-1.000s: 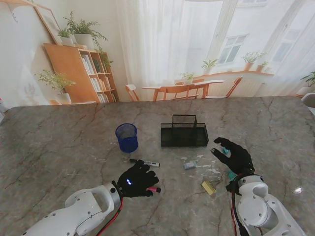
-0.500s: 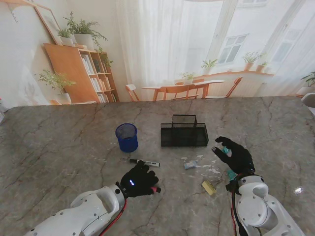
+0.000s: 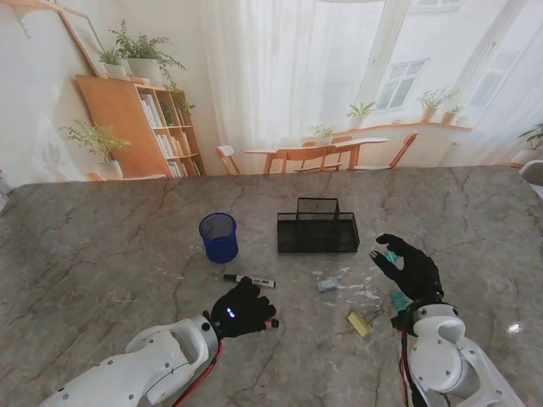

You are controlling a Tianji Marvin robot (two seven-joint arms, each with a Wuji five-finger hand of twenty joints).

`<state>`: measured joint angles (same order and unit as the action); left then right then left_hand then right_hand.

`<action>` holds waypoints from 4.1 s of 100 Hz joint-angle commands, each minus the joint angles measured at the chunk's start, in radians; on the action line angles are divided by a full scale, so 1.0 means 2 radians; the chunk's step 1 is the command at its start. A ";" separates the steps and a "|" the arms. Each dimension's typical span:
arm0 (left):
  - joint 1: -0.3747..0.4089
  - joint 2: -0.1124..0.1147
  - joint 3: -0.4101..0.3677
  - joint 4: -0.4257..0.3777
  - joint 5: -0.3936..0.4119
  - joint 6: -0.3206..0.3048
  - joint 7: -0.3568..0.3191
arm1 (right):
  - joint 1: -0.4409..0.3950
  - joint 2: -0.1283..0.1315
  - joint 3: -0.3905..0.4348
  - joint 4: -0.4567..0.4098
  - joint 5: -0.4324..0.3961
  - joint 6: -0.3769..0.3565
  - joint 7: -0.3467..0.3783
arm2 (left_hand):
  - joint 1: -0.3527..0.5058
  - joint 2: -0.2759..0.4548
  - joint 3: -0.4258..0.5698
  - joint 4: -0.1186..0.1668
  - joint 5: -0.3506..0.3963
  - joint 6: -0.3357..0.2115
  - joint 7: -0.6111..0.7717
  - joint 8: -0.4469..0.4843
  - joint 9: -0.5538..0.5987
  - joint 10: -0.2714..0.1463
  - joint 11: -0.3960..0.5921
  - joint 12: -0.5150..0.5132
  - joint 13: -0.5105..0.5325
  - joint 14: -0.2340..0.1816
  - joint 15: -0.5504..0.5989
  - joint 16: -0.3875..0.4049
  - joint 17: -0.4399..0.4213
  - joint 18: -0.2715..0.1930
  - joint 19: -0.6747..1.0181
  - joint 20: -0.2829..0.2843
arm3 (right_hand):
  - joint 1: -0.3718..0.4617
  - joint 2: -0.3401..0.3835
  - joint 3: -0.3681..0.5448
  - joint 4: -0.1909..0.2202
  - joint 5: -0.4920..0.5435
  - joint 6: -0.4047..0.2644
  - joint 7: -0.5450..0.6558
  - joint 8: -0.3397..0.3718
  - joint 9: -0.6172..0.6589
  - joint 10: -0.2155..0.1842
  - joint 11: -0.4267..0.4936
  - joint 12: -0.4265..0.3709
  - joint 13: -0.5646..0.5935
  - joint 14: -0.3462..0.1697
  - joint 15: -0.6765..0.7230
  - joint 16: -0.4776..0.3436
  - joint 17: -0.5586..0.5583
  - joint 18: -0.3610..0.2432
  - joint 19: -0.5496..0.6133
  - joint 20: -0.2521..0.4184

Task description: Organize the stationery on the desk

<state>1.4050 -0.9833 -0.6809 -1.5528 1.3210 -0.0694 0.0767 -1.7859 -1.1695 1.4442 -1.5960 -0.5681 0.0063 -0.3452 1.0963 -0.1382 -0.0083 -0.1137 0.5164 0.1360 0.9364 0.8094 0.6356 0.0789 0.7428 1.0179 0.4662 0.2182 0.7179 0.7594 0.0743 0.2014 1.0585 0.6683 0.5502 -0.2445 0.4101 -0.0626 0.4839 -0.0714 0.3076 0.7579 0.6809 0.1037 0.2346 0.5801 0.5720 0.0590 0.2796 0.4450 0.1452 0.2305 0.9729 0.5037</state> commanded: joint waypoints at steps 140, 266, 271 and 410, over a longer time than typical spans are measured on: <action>0.053 -0.020 -0.074 0.021 -0.064 -0.088 0.102 | -0.014 -0.014 0.013 -0.006 0.018 0.005 -0.042 | -0.130 -0.112 0.337 0.075 -0.032 0.018 0.170 0.098 -0.001 -0.061 0.032 0.059 -0.015 -0.027 -0.021 0.018 -0.004 -0.051 -0.054 0.053 | -0.009 0.031 -0.024 0.015 0.024 0.009 0.016 0.000 0.007 0.005 -0.002 0.012 -0.007 0.007 0.011 0.009 -0.010 0.007 0.011 0.008; 0.039 -0.122 -0.177 -0.006 -0.351 0.002 0.247 | -0.010 -0.010 0.012 0.006 0.004 0.006 -0.036 | -0.100 -0.103 0.292 0.069 -0.037 0.017 0.156 0.091 -0.010 -0.059 0.024 0.056 -0.022 -0.028 -0.027 0.017 -0.005 -0.057 -0.066 0.071 | -0.007 0.034 -0.029 0.016 0.028 0.011 0.018 0.002 0.008 0.006 -0.002 0.012 -0.009 0.006 0.013 0.010 -0.012 0.007 0.011 0.009; 0.029 -0.122 -0.180 0.002 -0.356 0.002 0.241 | -0.008 -0.009 0.011 0.009 0.003 0.007 -0.033 | -0.099 -0.103 0.290 0.069 -0.037 0.017 0.155 0.090 -0.011 -0.060 0.023 0.056 -0.022 -0.029 -0.027 0.017 -0.005 -0.057 -0.067 0.071 | -0.007 0.034 -0.029 0.016 0.027 0.011 0.018 0.002 0.007 0.006 -0.003 0.012 -0.009 0.006 0.013 0.010 -0.012 0.007 0.011 0.009; -0.096 -0.127 -0.140 0.241 -0.422 -0.034 0.173 | 0.021 0.002 -0.010 0.038 -0.016 0.016 0.009 | 0.032 -0.016 -0.001 0.034 -0.061 -0.016 0.049 0.047 -0.065 -0.034 -0.037 0.020 -0.049 -0.023 -0.059 0.000 -0.033 -0.051 -0.086 0.067 | -0.006 0.034 -0.029 0.016 0.029 0.011 0.018 0.001 0.009 0.008 -0.003 0.012 -0.009 0.007 0.011 0.010 -0.013 0.007 0.011 0.009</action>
<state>1.2029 -1.2429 -0.9623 -1.0690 0.4681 -0.1330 0.4251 -1.7435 -1.1667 1.4270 -1.5240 -0.6038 0.0351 -0.3434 1.1089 -0.2208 0.0476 -0.1188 0.4305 0.1221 1.0975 0.9343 0.5733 0.0453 0.7002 1.0974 0.4099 0.1727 0.6227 0.7736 0.0438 0.1266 0.9154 0.7870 0.5502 -0.2049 0.3759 -0.0625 0.5228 -0.0476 0.3333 0.7578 0.6941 0.1166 0.2346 0.5914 0.5719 0.0705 0.3014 0.4542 0.1350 0.2403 0.9806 0.5057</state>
